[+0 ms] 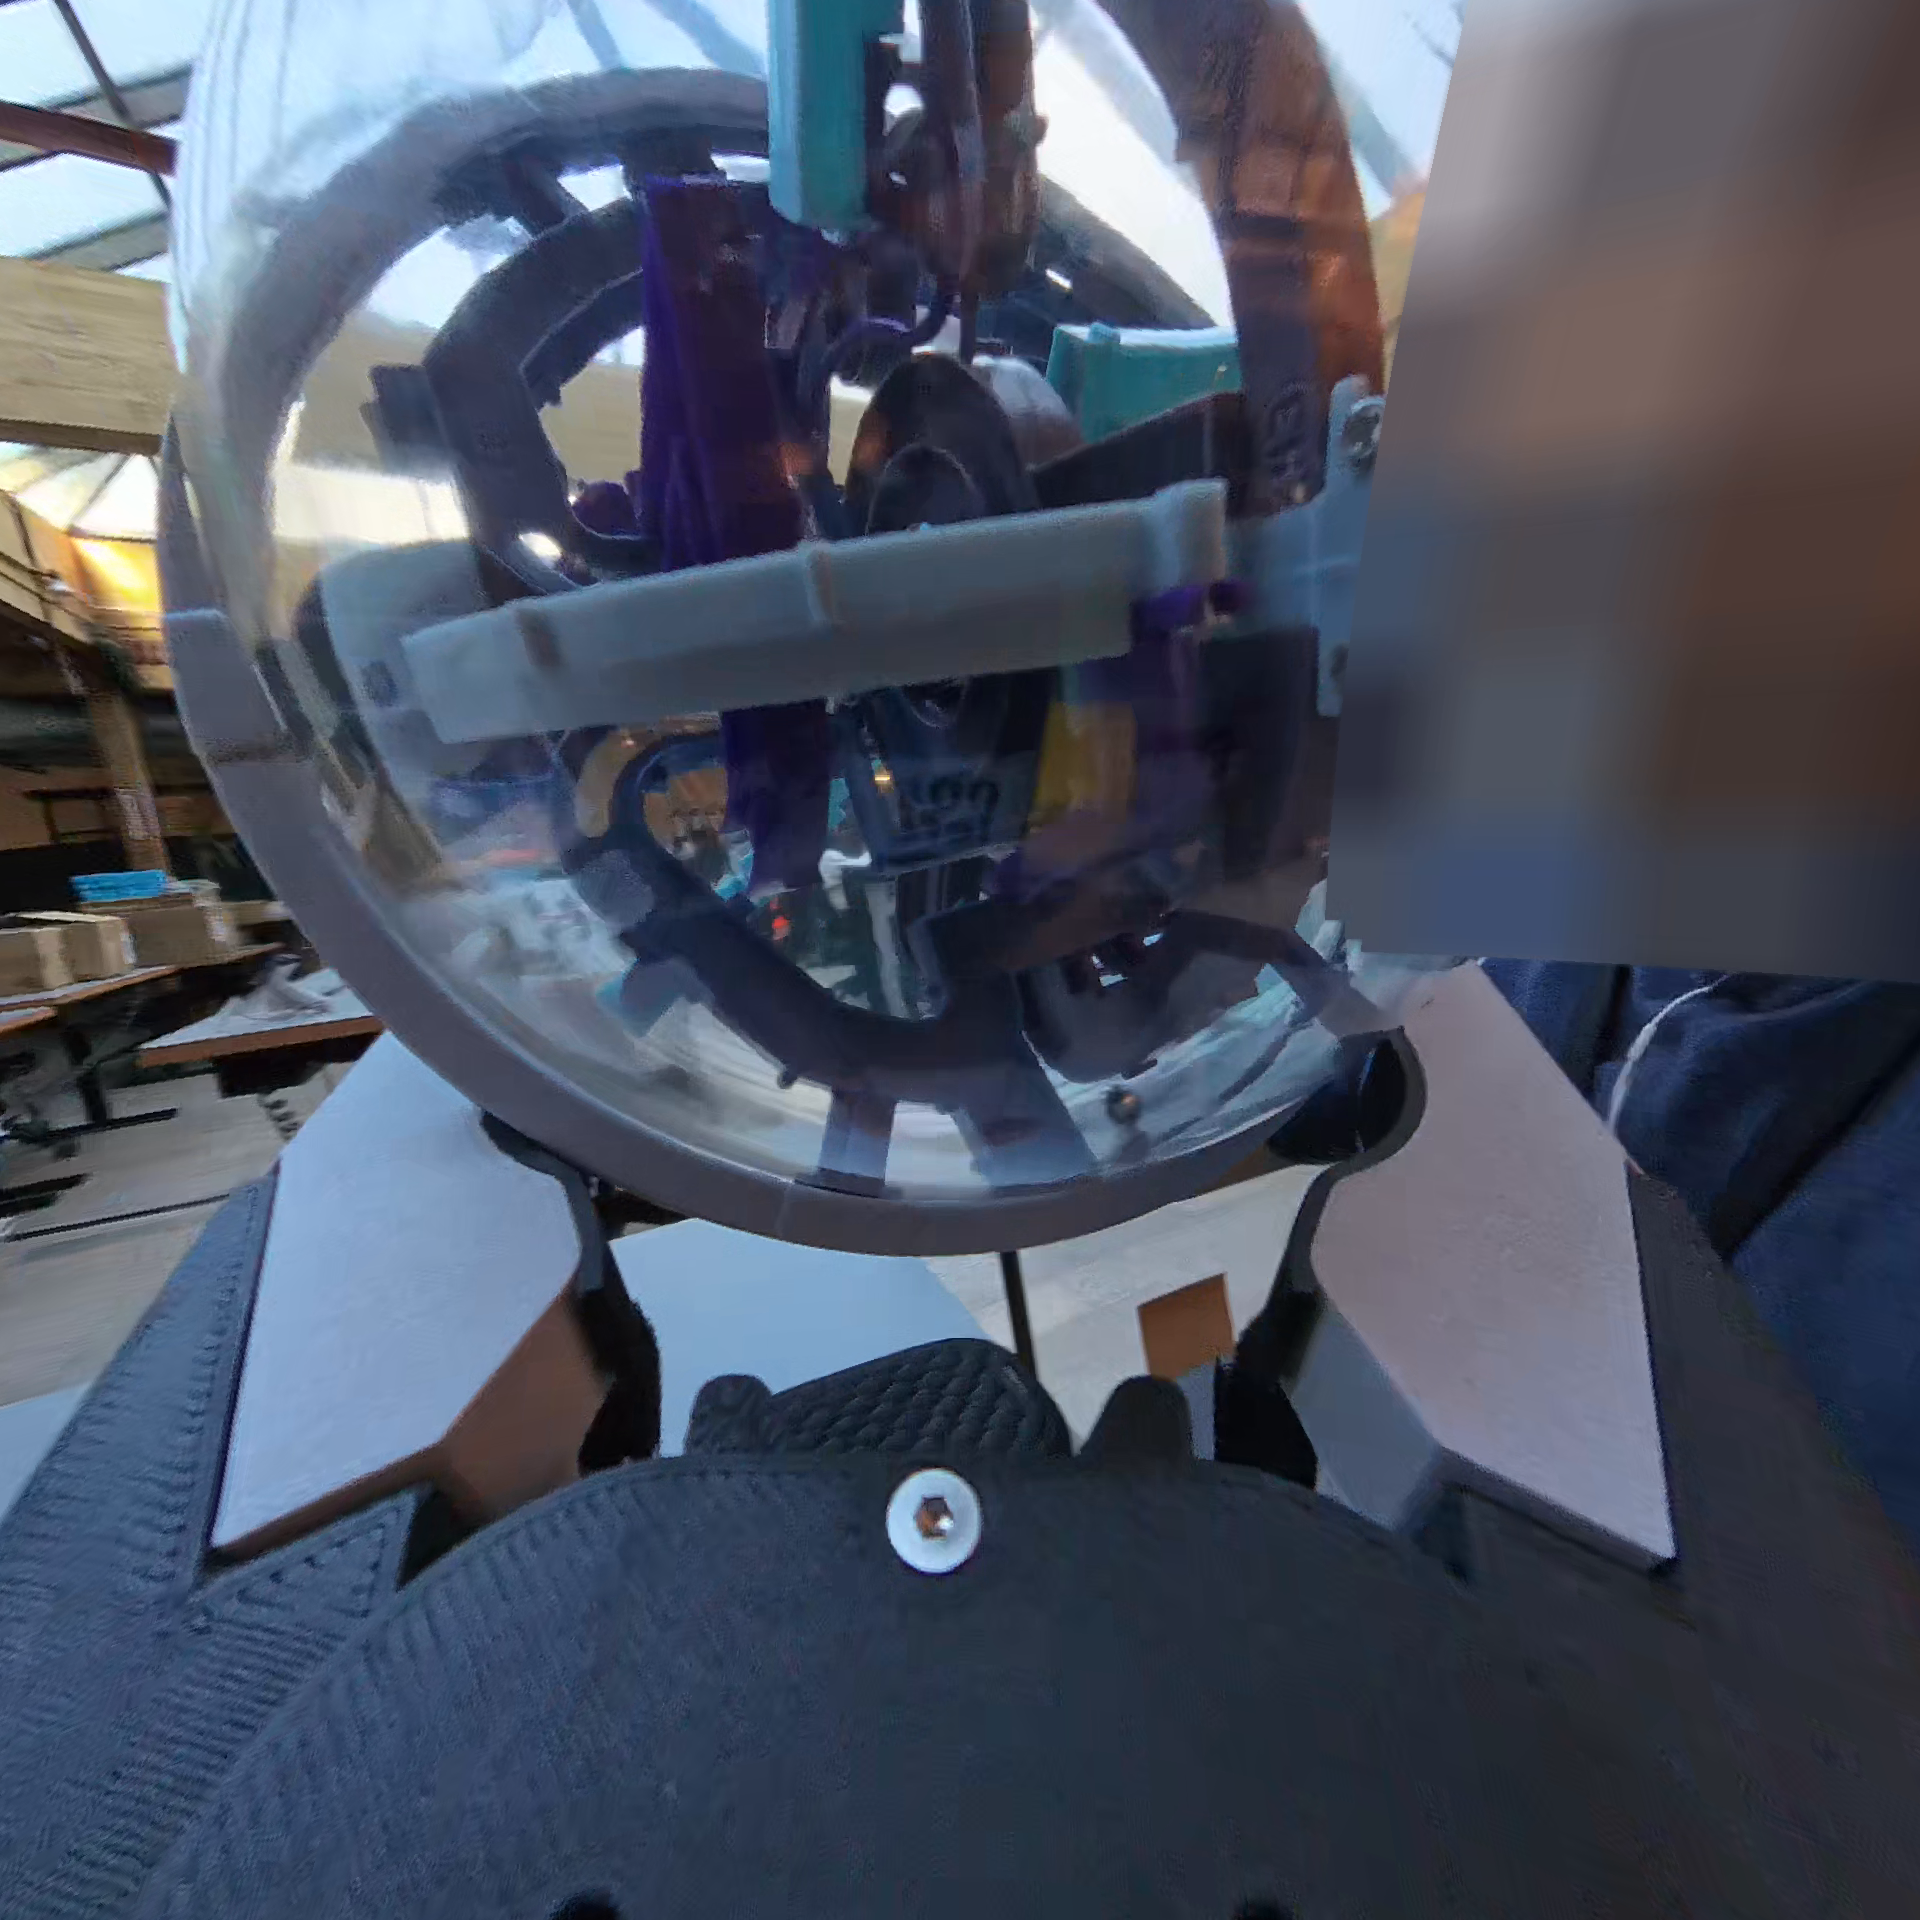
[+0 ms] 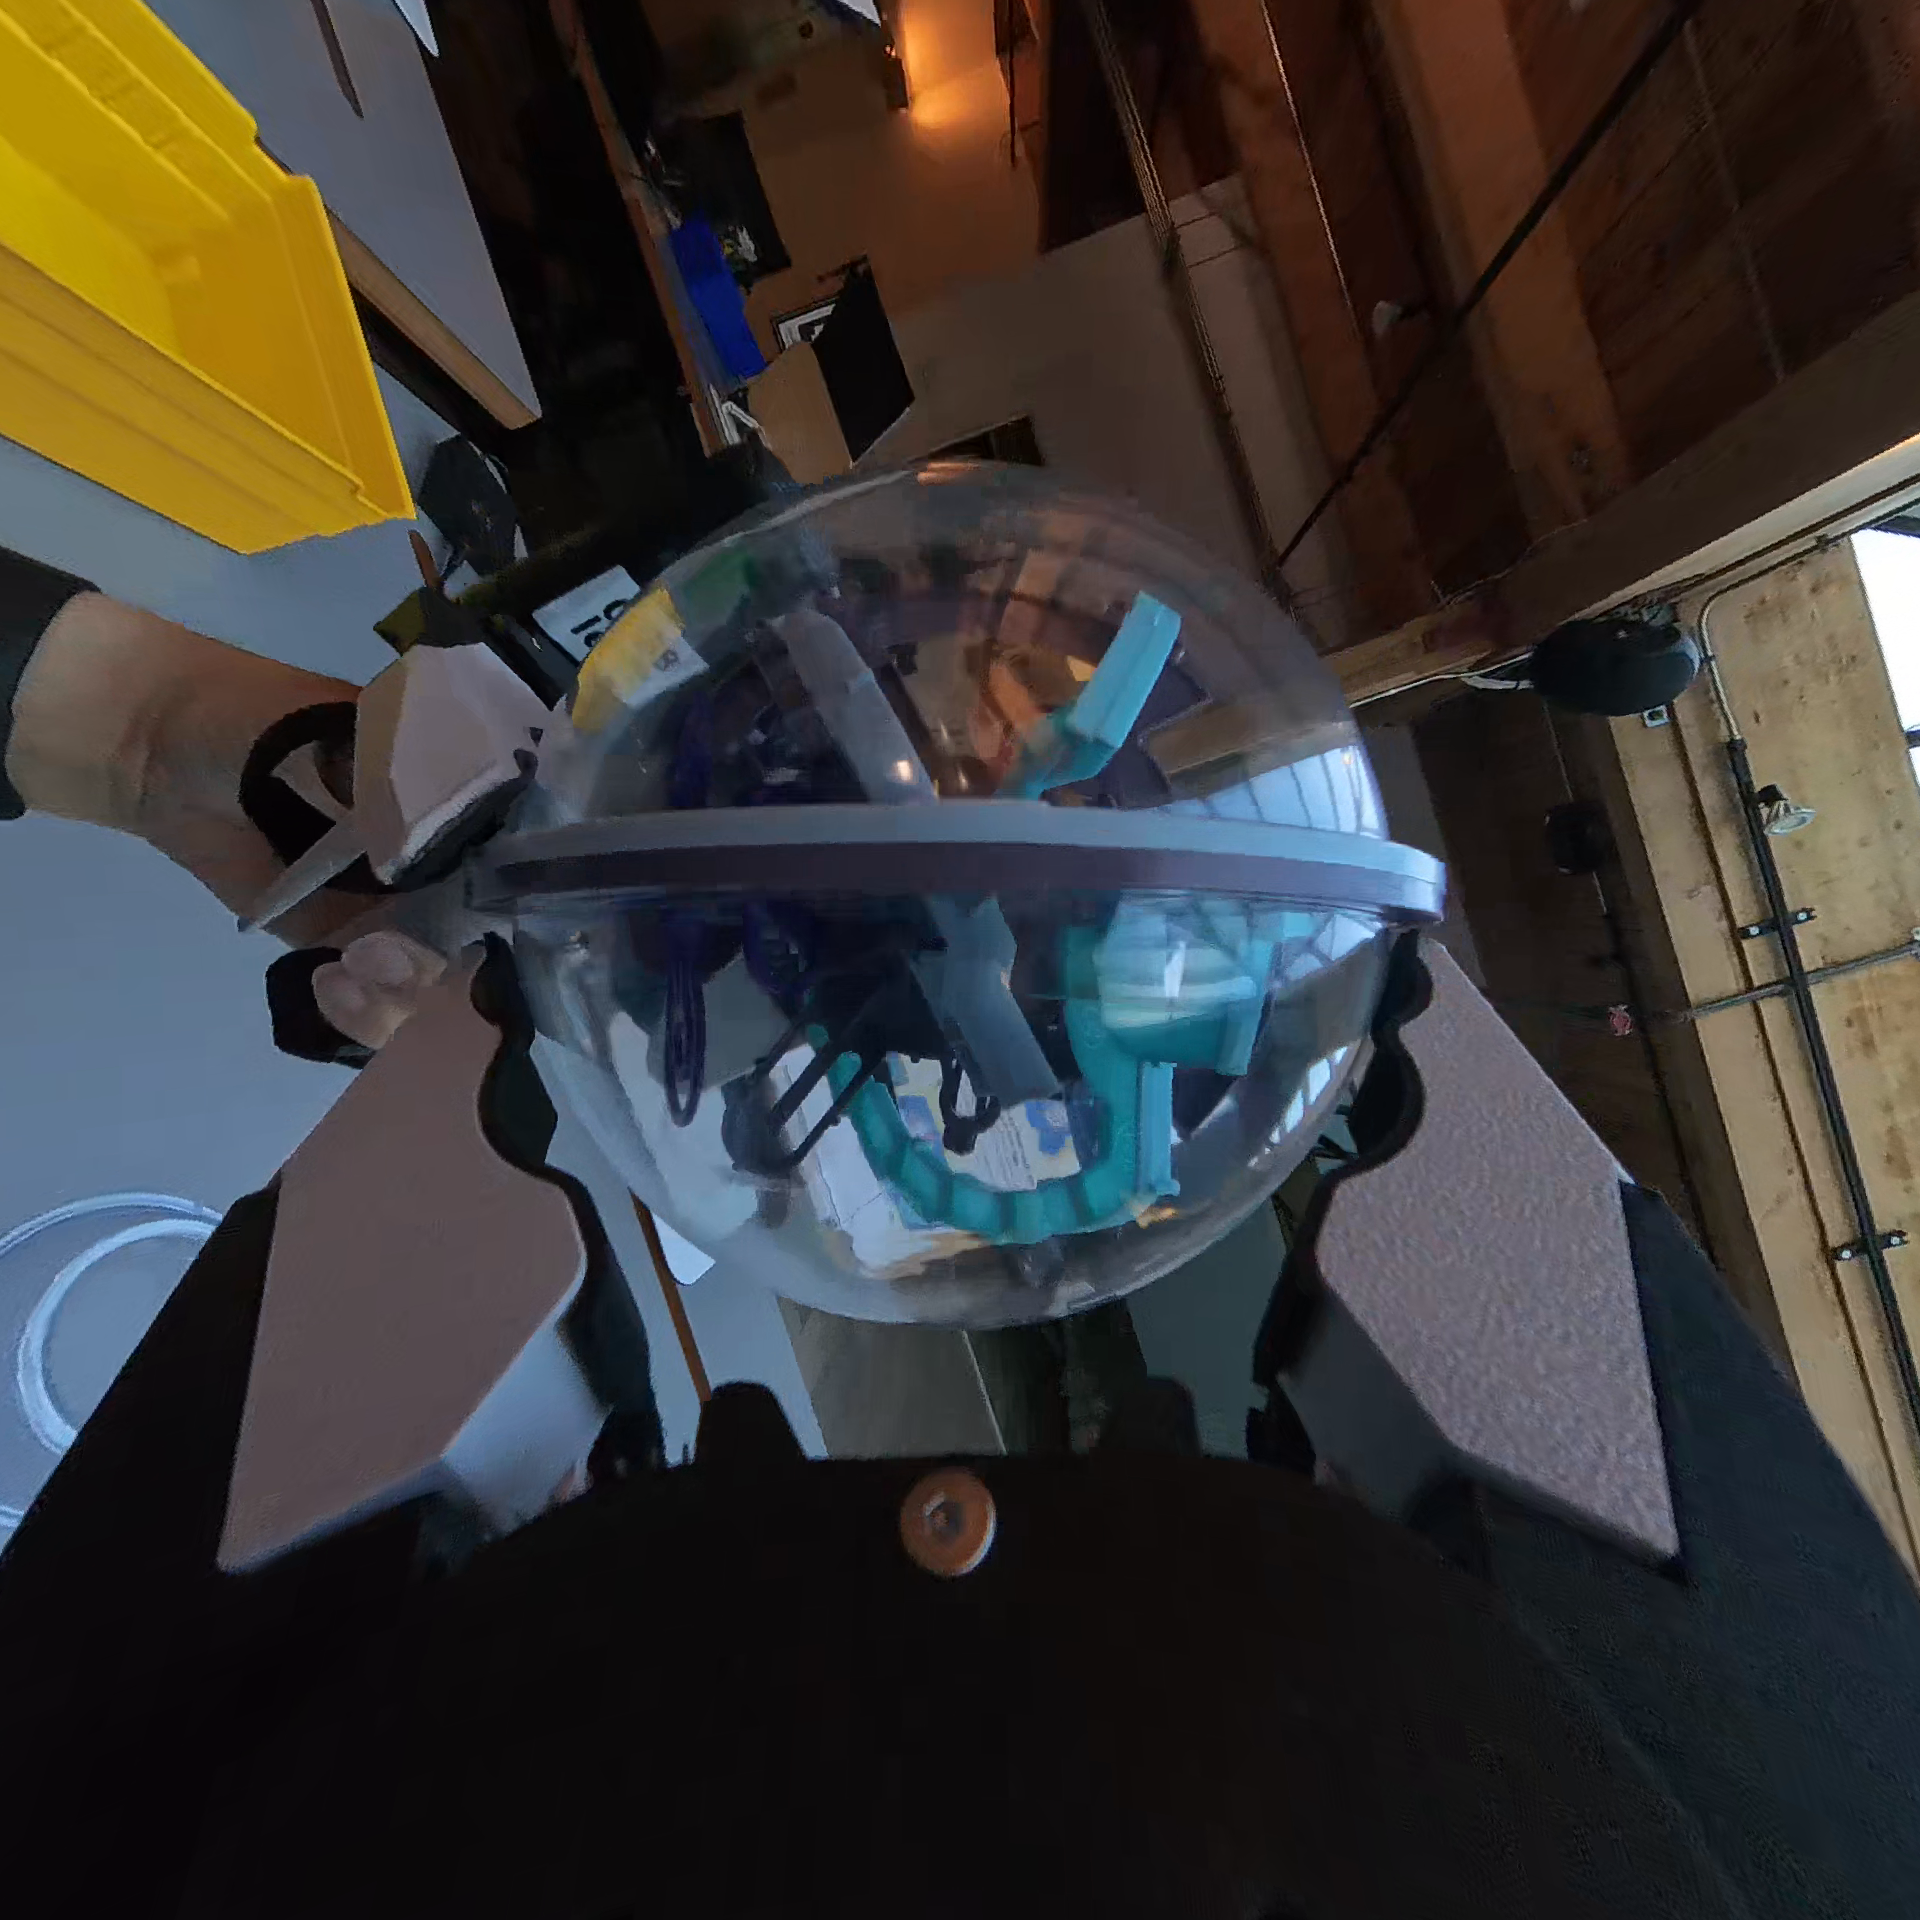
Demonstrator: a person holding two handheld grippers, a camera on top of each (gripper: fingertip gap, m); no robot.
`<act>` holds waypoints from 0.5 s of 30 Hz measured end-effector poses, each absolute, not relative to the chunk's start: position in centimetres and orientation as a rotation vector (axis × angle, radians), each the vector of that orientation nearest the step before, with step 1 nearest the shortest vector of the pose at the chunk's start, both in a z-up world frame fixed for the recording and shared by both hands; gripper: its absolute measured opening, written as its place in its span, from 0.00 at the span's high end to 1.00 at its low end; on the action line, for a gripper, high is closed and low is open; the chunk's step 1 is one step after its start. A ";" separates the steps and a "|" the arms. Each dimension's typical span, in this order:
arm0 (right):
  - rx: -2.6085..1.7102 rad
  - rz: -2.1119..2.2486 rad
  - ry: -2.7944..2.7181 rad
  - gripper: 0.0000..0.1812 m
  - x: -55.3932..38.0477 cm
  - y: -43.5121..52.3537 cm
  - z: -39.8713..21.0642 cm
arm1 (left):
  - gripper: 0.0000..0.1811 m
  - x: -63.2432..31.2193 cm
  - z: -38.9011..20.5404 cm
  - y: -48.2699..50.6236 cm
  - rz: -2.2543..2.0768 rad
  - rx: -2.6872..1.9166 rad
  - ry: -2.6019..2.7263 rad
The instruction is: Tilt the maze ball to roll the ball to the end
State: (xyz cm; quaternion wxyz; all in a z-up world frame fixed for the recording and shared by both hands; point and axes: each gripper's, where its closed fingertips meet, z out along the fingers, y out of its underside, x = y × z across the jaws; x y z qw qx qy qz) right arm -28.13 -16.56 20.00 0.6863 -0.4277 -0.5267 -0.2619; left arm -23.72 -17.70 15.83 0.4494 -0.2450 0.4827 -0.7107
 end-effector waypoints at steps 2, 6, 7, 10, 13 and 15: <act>-0.983 -0.575 -1.174 0.13 -28.8 -16.4 20.0 | 0.14 -24.3 15.8 -17.8 -1.838 -0.599 1.192; -1.027 -0.569 -1.173 0.13 -29.5 -15.6 19.7 | 0.14 -25.0 15.6 -17.4 -1.923 -0.596 1.161; -1.036 -0.569 -1.172 0.13 -29.6 -15.3 19.6 | 0.13 -25.1 15.6 -17.2 -1.931 -0.599 1.150; -1.045 -0.559 -1.172 0.13 -29.8 -14.8 19.3 | 0.13 -25.3 15.4 -16.7 -1.961 -0.604 1.130; -1.055 -0.537 -1.171 0.13 -29.9 -14.4 19.1 | 0.12 -25.4 15.2 -16.4 -1.995 -0.611 1.108; -1.068 -0.518 -1.167 0.13 -29.8 -14.0 18.8 | 0.12 -25.4 15.0 -16.1 -2.030 -0.619 1.086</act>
